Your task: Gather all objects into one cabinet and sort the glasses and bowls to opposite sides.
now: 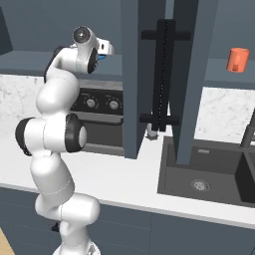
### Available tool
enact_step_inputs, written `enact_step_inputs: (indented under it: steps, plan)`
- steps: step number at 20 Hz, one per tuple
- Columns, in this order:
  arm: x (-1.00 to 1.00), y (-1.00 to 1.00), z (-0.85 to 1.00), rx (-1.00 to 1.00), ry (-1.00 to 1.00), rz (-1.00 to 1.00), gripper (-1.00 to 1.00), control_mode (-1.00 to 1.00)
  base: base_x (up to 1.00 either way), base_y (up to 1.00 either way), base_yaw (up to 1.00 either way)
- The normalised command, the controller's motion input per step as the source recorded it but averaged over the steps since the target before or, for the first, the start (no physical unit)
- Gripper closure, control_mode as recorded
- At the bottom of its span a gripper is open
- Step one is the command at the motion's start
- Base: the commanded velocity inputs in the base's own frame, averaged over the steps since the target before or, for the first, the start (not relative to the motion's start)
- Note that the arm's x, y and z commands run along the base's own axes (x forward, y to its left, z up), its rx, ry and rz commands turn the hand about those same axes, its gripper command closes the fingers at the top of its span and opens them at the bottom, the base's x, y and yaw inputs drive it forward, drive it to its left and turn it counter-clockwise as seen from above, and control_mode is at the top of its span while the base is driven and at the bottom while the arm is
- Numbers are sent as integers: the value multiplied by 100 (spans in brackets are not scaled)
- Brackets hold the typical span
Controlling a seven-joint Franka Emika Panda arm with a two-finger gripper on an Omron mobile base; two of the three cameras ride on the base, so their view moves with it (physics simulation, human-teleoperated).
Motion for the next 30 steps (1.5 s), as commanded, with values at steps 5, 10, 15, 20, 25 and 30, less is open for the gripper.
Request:
enact_step_inputs:
  steps: [5,10,15,20,25,30]
  plan:
    - [7,4,-5,0,0,0,-100,-100,0,0,0]
    - [2,3,-11,0,0,0,-100,-100,0,0,0]
    - [0,0,-5,0,0,0,-100,-100,0,0,0]
    - [1,0,0,0,0,0,100,-100,0,0,0]
    - [0,0,0,0,0,0,100,-100,0,0,0]
    - [0,0,0,0,0,0,100,-100,0,0,0]
